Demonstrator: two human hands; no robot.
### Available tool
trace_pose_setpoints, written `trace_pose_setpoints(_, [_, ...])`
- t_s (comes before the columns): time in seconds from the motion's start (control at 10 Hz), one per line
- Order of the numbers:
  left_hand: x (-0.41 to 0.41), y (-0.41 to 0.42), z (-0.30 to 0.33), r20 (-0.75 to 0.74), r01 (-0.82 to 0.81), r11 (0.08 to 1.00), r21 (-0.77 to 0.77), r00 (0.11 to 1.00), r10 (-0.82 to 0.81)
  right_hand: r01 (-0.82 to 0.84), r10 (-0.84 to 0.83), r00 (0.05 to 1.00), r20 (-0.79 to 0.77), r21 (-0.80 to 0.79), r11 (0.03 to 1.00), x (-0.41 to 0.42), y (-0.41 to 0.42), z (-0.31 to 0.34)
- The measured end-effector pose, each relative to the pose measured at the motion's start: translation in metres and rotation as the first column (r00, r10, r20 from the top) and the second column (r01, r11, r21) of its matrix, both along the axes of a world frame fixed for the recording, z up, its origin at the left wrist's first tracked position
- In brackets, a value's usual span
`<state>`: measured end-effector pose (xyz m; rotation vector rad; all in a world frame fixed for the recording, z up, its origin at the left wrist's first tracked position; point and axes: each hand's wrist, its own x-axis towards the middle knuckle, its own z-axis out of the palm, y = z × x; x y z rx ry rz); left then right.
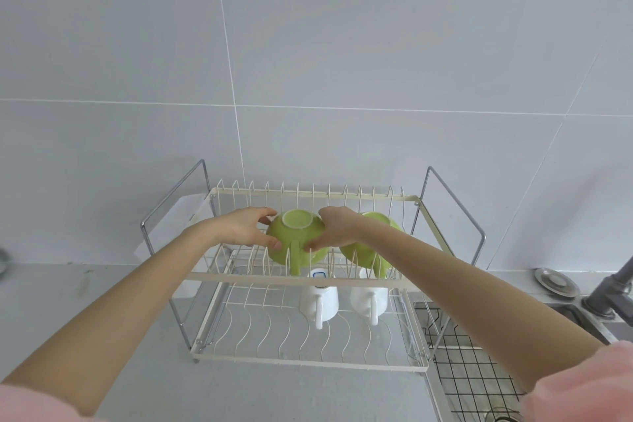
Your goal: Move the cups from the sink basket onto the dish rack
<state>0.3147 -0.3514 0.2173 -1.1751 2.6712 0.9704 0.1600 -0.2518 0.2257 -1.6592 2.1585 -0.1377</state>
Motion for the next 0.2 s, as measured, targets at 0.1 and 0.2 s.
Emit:
trace_pose_setpoints(0.1, [0.001, 0.000, 0.008, 0.018, -0.026, 0.994, -0.110, 0.999, 0.028, 0.007, -0.007, 1.000, 0.003, -0.054, 0.999, -0.006, 0.004, 0.008])
trace_pose_setpoints(0.2, [0.000, 0.005, 0.016, -0.013, -0.058, 0.975, -0.216, 0.998, 0.057, 0.020, -0.022, 1.000, -0.016, -0.089, 0.996, -0.006, 0.011, 0.020])
